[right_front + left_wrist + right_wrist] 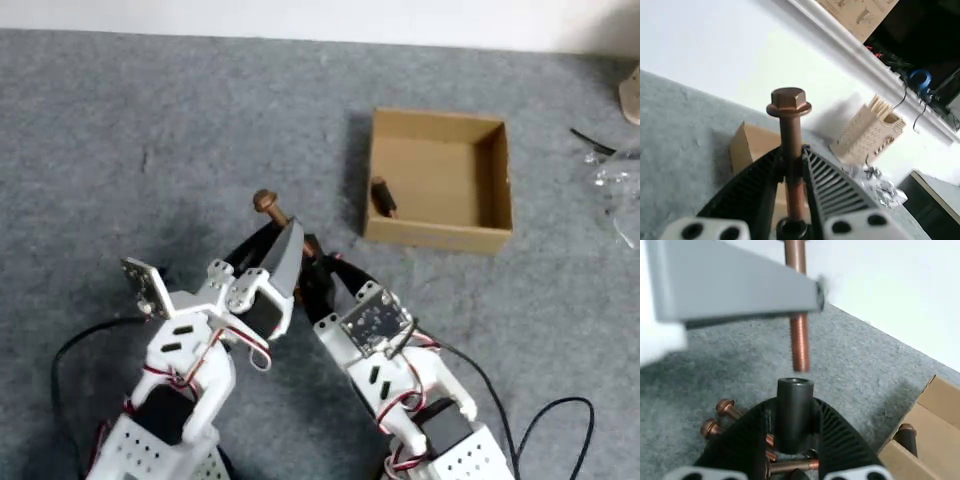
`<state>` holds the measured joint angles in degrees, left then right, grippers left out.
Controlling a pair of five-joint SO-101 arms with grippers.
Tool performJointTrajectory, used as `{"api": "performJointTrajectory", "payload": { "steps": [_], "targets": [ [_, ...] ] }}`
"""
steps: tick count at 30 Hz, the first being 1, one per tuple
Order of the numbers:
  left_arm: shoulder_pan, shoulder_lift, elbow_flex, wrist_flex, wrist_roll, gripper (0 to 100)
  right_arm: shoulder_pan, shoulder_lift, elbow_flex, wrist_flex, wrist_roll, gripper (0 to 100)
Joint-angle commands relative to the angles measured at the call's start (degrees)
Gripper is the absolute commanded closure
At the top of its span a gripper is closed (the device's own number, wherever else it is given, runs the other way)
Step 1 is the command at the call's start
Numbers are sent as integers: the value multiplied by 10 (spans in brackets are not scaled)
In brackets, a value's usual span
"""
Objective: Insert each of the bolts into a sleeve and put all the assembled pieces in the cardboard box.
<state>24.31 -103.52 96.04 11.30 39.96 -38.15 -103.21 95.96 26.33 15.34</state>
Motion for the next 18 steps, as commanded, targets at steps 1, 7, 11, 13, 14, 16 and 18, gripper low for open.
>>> {"api": "performJointTrajectory", "payload": {
  "steps": [1, 7, 11, 13, 14, 16, 18],
  "targets": [
    [3, -6, 12, -19, 2, 994, -5, 1, 64, 1, 4, 995],
    [5, -8, 7, 11, 2, 994, -5, 1, 64, 5, 41, 995],
    [7, -8, -29, 89, 3, 994, -4, 1, 64, 5, 57, 995],
    [22, -8, -43, 124, 3, 994, -4, 1, 64, 5, 58, 995],
    [27, -8, -50, 137, 3, 994, -4, 0, 64, 5, 58, 995],
    [30, -8, -52, 146, 2, 994, 4, -3, 64, 5, 57, 995],
    [31, -8, -44, 144, 2, 994, 12, -4, 64, 4, 56, 995]
  ]
}}
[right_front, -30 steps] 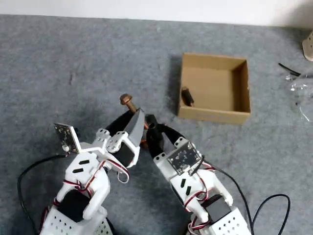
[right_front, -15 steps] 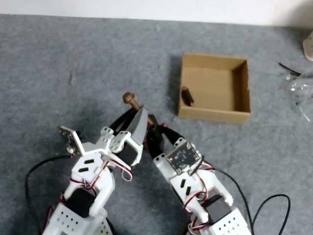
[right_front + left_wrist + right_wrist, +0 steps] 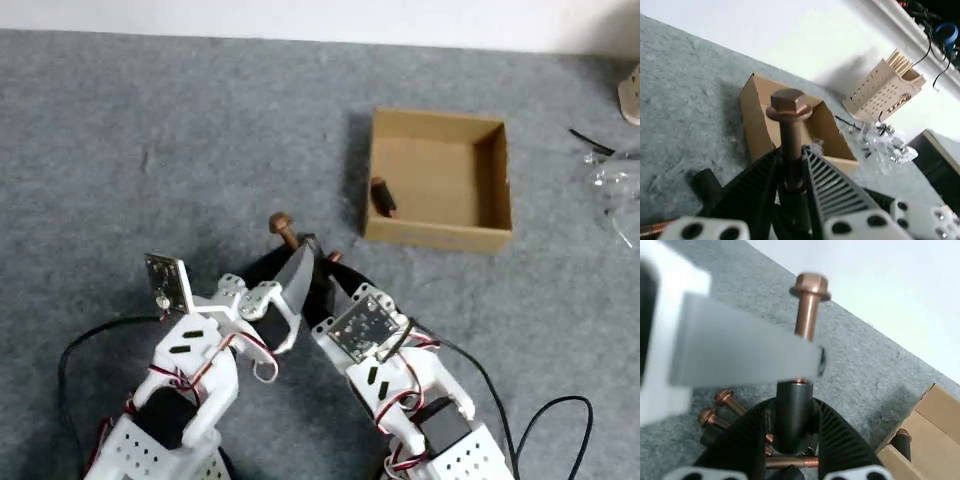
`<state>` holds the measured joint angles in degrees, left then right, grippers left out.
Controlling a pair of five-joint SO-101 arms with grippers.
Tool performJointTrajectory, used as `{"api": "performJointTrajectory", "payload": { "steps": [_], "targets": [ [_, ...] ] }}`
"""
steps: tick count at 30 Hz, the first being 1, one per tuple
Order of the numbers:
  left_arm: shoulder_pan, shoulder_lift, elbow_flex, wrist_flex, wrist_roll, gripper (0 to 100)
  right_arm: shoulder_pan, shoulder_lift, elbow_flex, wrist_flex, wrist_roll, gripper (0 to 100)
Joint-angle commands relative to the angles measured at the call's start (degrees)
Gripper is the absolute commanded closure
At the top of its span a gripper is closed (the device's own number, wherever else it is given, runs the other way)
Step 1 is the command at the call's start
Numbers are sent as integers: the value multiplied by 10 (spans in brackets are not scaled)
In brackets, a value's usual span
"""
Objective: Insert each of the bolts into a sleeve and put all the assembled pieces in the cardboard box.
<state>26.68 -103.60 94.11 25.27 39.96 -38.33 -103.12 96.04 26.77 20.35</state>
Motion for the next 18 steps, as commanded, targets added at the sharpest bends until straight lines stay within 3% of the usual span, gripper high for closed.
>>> {"api": "performJointTrajectory", "payload": {
  "steps": [1, 14, 18],
  "targets": [
    [8, -7, -19, 4, 2, 994, 14, -5, 63, 0, 6, 995],
    [2, -7, -9, 4, -1, 988, 15, -4, 62, 0, 6, 995],
    [6, -4, -9, 7, 0, 847, 26, -5, 62, 0, 6, 995]
  ]
}}
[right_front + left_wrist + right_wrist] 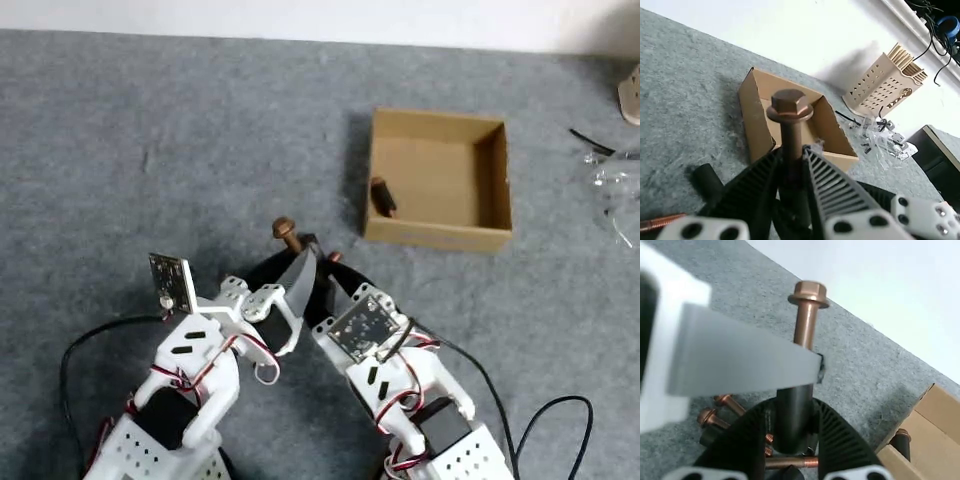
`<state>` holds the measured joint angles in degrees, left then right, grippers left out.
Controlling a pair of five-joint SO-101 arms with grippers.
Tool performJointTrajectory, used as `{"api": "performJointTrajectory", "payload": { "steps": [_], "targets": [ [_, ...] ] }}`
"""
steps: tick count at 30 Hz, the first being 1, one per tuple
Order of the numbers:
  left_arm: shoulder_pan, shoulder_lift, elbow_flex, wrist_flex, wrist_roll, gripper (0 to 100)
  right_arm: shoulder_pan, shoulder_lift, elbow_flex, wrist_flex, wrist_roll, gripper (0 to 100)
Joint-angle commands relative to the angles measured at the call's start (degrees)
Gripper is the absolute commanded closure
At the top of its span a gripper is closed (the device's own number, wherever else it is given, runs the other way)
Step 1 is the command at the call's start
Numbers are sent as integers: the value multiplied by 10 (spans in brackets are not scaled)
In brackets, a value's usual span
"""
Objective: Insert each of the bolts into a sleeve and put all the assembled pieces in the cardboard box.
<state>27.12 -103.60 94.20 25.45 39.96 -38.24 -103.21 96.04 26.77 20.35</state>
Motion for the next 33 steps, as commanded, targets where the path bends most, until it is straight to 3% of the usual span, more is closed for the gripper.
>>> {"api": "performJointTrajectory", "payload": {
  "steps": [1, 3, 7, 11, 16, 21, 28, 33],
  "targets": [
    [3, -4, -10, 6, 0, 803, 27, -4, 62, 0, 6, 995],
    [1, -4, -8, 7, 0, 745, 29, -4, 62, 0, 6, 995],
    [-17, -7, -19, 19, 2, 761, 29, -1, 62, 0, 6, 995],
    [-95, -8, -51, 21, 15, 777, 29, 0, 62, 0, 6, 995],
    [-220, -8, -86, 22, 110, 776, 29, 0, 62, 0, 6, 995],
    [-242, -7, -73, 22, 115, 776, 59, -5, 62, -2, 6, 995],
    [-237, -7, -30, 19, -32, 776, 111, -4, 62, -15, 5, 995],
    [-241, -7, 3, 22, -105, 777, 165, 0, 62, -39, -59, 995]
  ]
}}
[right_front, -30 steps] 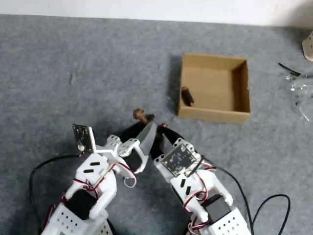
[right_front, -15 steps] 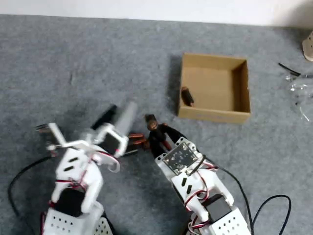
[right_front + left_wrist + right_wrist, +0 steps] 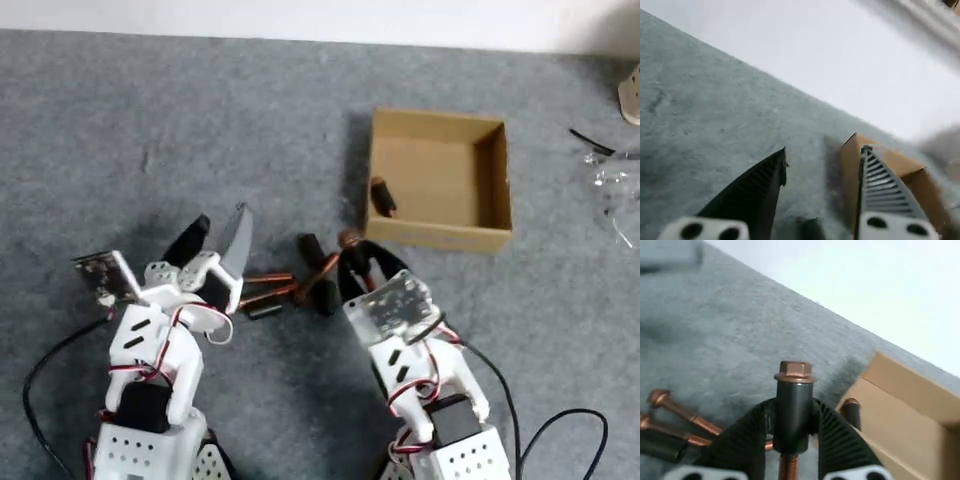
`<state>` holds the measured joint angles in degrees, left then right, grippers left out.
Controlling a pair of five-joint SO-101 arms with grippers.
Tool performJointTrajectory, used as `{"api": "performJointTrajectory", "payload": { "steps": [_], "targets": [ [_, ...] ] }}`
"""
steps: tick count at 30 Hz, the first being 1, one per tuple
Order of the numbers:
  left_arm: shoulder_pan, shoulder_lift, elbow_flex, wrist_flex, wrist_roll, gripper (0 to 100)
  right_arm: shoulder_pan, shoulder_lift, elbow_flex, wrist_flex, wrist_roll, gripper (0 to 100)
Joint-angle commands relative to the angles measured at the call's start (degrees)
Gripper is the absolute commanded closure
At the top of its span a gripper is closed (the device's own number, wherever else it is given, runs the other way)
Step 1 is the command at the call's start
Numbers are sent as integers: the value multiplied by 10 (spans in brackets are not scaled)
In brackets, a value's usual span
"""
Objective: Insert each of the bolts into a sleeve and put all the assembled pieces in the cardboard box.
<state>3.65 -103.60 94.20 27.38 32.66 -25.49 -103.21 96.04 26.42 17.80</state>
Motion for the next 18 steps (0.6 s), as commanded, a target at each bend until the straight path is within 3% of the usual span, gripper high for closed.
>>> {"api": "performJointTrajectory", "payload": {
  "steps": [1, 5, 15, 18],
  "targets": [
    [-7, -7, 9, 3, -40, 777, 52, 0, 62, -44, -45, 995],
    [-7, -4, 29, 4, -55, 777, 84, 1, 62, -51, -79, 995],
    [-60, -7, 29, 73, -77, 777, 90, 2, 62, -37, -78, 995],
    [-77, -5, 27, 77, -76, 822, 93, 1, 61, -35, -79, 995]
  ]
}}
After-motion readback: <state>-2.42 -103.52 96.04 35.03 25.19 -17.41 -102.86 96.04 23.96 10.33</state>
